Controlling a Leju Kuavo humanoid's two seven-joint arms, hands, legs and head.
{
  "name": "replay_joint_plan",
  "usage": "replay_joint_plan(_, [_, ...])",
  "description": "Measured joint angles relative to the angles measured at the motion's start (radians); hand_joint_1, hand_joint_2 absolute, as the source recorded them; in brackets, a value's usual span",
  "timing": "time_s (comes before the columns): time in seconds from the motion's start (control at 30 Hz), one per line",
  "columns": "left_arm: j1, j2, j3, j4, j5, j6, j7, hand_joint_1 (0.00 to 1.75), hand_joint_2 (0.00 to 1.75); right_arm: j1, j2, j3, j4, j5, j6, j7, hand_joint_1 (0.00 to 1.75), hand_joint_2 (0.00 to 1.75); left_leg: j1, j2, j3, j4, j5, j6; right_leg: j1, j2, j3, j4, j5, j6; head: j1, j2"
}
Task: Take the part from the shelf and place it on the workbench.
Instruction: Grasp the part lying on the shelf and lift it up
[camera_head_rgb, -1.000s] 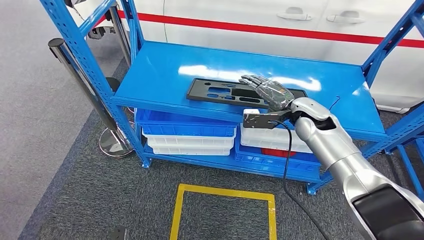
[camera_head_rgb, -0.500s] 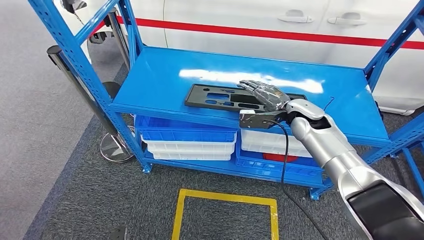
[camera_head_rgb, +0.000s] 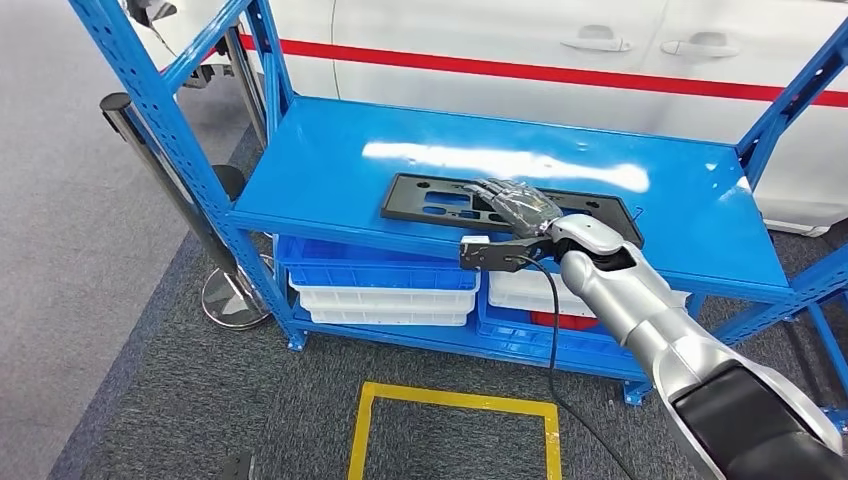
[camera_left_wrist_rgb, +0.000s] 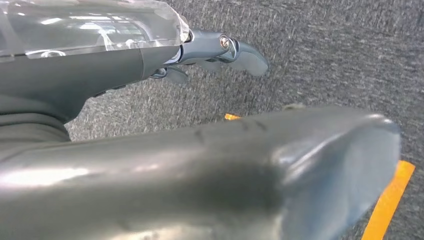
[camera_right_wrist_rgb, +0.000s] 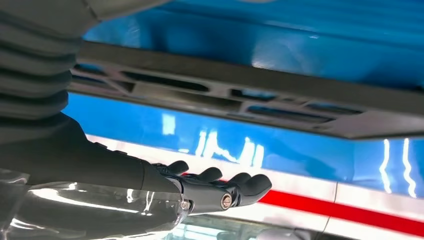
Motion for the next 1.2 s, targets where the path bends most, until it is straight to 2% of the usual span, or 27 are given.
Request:
replay_joint_plan(0.07, [-0.003,0.000,-0.001,0.000,0.000,0.000,0.000,0.00,0.00,0.002,0.003,0.004,0.009,0.000,-0.002,0.001,0.00,0.00,0.002,0.000,0.005,-0.006,0.002,0.010,-0.003,0.000,-0.045,0.094,-0.051,0.006,0.000,0.000])
replay_joint_plan(0.13, [-0.004,0.000,-0.002,0.000,0.001,0.000,0.001,0.00,0.00,0.006,0.006,0.008,0.022,0.000,-0.002,0.002,0.00,0.00,0.000,0.000,0.005,-0.006,0.000,0.014,-0.003,0.000,-0.120,0.230,-0.103,0.009,0.000,0.000])
replay_joint_plan(0.17, [-0.003,0.000,-0.003,0.000,0.002,0.000,0.001,0.00,0.00,0.008,0.010,0.011,0.031,-0.002,-0.001,0.002,0.00,0.00,-0.001,0.000,0.006,-0.005,-0.002,0.014,-0.003,0.000,-0.145,0.269,-0.107,0.010,0.000,0.000])
replay_joint_plan(0.2, [-0.003,0.000,-0.004,0.000,0.003,0.000,0.001,0.00,0.00,0.010,0.014,0.014,0.040,-0.004,0.000,0.002,0.00,0.00,-0.001,0.000,0.007,-0.004,-0.003,0.014,-0.003,0.000,-0.154,0.272,-0.091,0.009,0.000,0.000])
replay_joint_plan(0.23, [-0.003,-0.001,-0.005,0.000,0.005,0.000,0.001,0.00,0.00,0.011,0.018,0.016,0.048,-0.008,0.001,0.002,0.00,0.00,-0.002,-0.001,0.010,-0.003,-0.006,0.013,-0.002,0.000,-0.140,0.232,-0.058,0.007,0.000,0.000])
replay_joint_plan(0.27, [-0.003,-0.001,-0.007,0.000,0.006,0.000,0.001,0.00,0.00,0.011,0.022,0.017,0.053,-0.012,0.002,0.002,0.00,0.00,-0.002,-0.001,0.012,-0.002,-0.009,0.011,-0.002,0.000,-0.109,0.161,-0.016,0.002,0.000,0.000])
replay_joint_plan(0.33, [-0.004,-0.002,-0.009,0.000,0.008,0.000,0.001,0.00,0.00,0.008,0.032,0.019,0.062,-0.019,0.002,0.002,0.00,0.00,-0.006,-0.001,0.015,0.002,-0.016,0.004,0.003,0.000,-0.049,0.030,0.037,-0.007,0.000,0.000])
replay_joint_plan(0.37, [-0.004,-0.003,-0.009,0.000,0.008,0.000,0.001,0.00,0.00,0.007,0.036,0.020,0.066,-0.021,0.003,0.002,0.00,0.00,-0.007,-0.001,0.015,0.003,-0.019,0.000,0.006,0.000,-0.034,-0.003,0.044,-0.011,0.000,0.000])
replay_joint_plan(0.43, [-0.005,-0.003,-0.010,0.000,0.009,0.000,0.001,0.00,0.00,0.006,0.046,0.023,0.075,-0.022,0.004,0.002,0.00,0.00,-0.008,-0.001,0.016,0.002,-0.022,-0.011,0.009,0.001,-0.030,-0.013,0.041,-0.019,0.000,0.000])
replay_joint_plan(0.5, [-0.005,-0.003,-0.011,0.000,0.010,-0.001,0.001,0.00,0.00,0.004,0.056,0.027,0.081,-0.021,0.004,0.002,0.00,0.00,-0.007,0.000,0.015,0.013,-0.033,-0.022,0.003,0.001,-0.023,-0.019,0.041,-0.029,0.000,0.000])
replay_joint_plan(0.57, [-0.006,-0.003,-0.012,0.000,0.010,-0.001,0.001,0.00,0.00,0.000,0.066,0.029,0.086,-0.020,0.004,0.002,0.00,0.00,-0.004,0.001,-0.020,0.091,-0.076,-0.032,-0.002,-0.001,-0.014,-0.024,0.039,-0.040,0.000,0.000])
replay_joint_plan(0.63, [-0.005,-0.003,-0.013,0.000,0.010,-0.001,0.001,0.00,0.00,-0.004,0.077,0.032,0.093,-0.019,0.006,0.002,0.00,0.00,0.001,0.002,-0.093,0.233,-0.135,-0.040,-0.001,-0.001,-0.011,-0.024,0.034,-0.046,-0.001,0.000])
replay_joint_plan(0.67, [-0.004,-0.003,-0.013,0.000,0.010,-0.001,0.000,0.00,0.00,-0.005,0.083,0.034,0.097,-0.018,0.008,0.002,0.00,0.00,0.002,0.002,-0.123,0.286,-0.148,-0.043,-0.001,0.000,-0.009,-0.024,0.032,-0.047,-0.001,0.000])
replay_joint_plan(0.7, [-0.004,-0.003,-0.013,0.000,0.011,-0.001,0.000,0.00,0.00,-0.005,0.090,0.036,0.101,-0.017,0.010,0.002,0.00,0.00,0.003,0.002,-0.138,0.305,-0.142,-0.044,-0.001,0.001,-0.007,-0.023,0.030,-0.047,-0.001,0.000])
replay_joint_plan(0.73, [-0.004,-0.002,-0.013,0.000,0.012,-0.001,-0.001,0.00,0.00,-0.006,0.097,0.038,0.107,-0.017,0.010,0.002,0.00,0.00,0.004,0.002,-0.129,0.276,-0.113,-0.044,-0.001,0.002,-0.002,-0.023,0.027,-0.045,-0.001,0.000])
replay_joint_plan(0.8, [-0.005,-0.002,-0.013,0.000,0.014,-0.001,-0.004,0.00,0.00,-0.013,0.111,0.042,0.121,-0.017,0.006,0.002,0.00,0.00,0.004,0.002,-0.070,0.138,-0.032,-0.038,-0.001,0.004,0.009,-0.022,0.018,-0.040,0.000,0.000])
replay_joint_plan(0.83, [-0.005,-0.002,-0.013,0.000,0.015,-0.001,-0.005,0.00,0.00,-0.019,0.117,0.044,0.129,-0.018,0.002,0.001,0.00,0.00,0.002,0.002,-0.038,0.070,-0.006,-0.034,0.002,0.005,0.012,-0.021,0.014,-0.036,0.000,0.000])
replay_joint_plan(0.87, [-0.006,-0.002,-0.013,0.000,0.016,-0.001,-0.005,0.00,0.00,-0.025,0.123,0.046,0.136,-0.018,-0.002,0.001,0.00,0.00,0.001,0.002,-0.019,0.028,0.004,-0.030,0.004,0.005,0.013,-0.020,0.011,-0.032,0.000,0.000])
replay_joint_plan(0.9, [-0.006,-0.002,-0.013,0.000,0.017,-0.001,-0.005,0.00,0.00,-0.029,0.127,0.047,0.143,-0.019,-0.004,0.001,0.00,0.00,-0.001,0.001,-0.009,0.008,0.004,-0.025,0.006,0.005,0.013,-0.020,0.009,-0.027,0.000,0.000])
replay_joint_plan(0.97, [-0.005,-0.002,-0.014,0.000,0.019,-0.001,-0.006,0.00,0.00,-0.033,0.133,0.051,0.152,-0.019,-0.007,0.001,0.00,0.00,-0.001,0.000,-0.003,0.002,-0.001,-0.015,0.007,0.005,0.014,-0.021,0.005,-0.016,0.000,0.000])
replay_joint_plan(1.03, [-0.005,-0.002,-0.014,0.000,0.020,-0.001,-0.007,0.00,0.00,-0.037,0.137,0.054,0.159,-0.020,-0.009,0.002,0.00,0.00,0.001,-0.001,0.005,-0.005,-0.002,-0.004,0.004,0.004,0.005,0.007,-0.014,-0.006,0.000,0.000])
replay_joint_plan(1.07, [-0.006,-0.002,-0.014,0.000,0.020,-0.001,-0.007,0.00,0.00,-0.040,0.139,0.056,0.162,-0.020,-0.010,0.002,0.00,0.00,0.003,-0.001,0.010,-0.009,-0.002,0.002,0.003,0.003,-0.016,0.051,-0.036,-0.002,0.000,0.000])
replay_joint_plan(1.13, [-0.007,-0.002,-0.014,0.000,0.021,-0.002,-0.008,0.00,0.00,-0.041,0.140,0.058,0.171,-0.020,-0.012,0.002,0.00,0.00,0.003,0.000,0.014,-0.010,-0.008,0.009,0.002,0.003,-0.091,0.190,-0.092,0.004,0.000,0.000])
replay_joint_plan(1.17, [-0.006,-0.002,-0.014,0.000,0.021,-0.002,-0.008,0.00,0.00,-0.039,0.140,0.059,0.175,-0.020,-0.012,0.002,0.00,0.00,0.002,-0.001,0.017,-0.009,-0.011,0.011,0.002,0.003,-0.130,0.252,-0.107,0.006,0.000,0.000])
replay_joint_plan(1.2, [-0.005,-0.002,-0.014,0.000,0.021,-0.002,-0.008,0.00,0.00,-0.037,0.140,0.061,0.179,-0.020,-0.012,0.002,0.00,0.00,0.002,-0.001,0.020,-0.009,-0.015,0.011,0.002,0.003,-0.155,0.282,-0.104,0.006,0.000,0.000])
